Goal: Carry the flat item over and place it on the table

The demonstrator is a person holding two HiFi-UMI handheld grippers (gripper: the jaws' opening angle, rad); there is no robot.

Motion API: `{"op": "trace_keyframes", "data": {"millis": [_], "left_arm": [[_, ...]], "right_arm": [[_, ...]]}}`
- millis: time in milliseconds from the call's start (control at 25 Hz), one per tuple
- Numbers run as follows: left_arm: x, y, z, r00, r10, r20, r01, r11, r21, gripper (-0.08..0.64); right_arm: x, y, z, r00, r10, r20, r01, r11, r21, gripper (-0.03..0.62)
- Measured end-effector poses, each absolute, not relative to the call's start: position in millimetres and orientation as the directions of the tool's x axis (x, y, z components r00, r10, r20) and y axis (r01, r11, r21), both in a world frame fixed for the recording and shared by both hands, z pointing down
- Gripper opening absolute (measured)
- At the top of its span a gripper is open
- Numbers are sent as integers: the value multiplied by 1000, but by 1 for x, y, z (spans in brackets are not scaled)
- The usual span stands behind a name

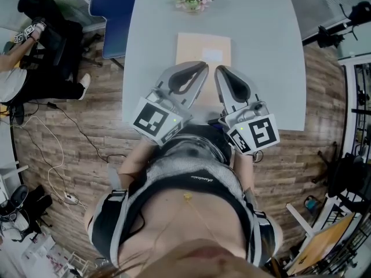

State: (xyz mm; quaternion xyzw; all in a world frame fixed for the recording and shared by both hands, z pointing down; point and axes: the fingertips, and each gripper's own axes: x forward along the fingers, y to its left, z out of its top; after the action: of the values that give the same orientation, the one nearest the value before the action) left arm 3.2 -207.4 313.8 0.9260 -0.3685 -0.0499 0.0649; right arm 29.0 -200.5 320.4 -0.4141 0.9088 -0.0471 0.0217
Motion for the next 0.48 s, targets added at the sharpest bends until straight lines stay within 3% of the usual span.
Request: {"op": "trace_keyframes", "data": {"millis": [480], "left_arm": [[3, -208, 315, 724, -688, -44, -676, -721, 151, 18]], "right_arm": [[28, -202, 323, -655, -755, 12, -752, 651, -100, 8]]}}
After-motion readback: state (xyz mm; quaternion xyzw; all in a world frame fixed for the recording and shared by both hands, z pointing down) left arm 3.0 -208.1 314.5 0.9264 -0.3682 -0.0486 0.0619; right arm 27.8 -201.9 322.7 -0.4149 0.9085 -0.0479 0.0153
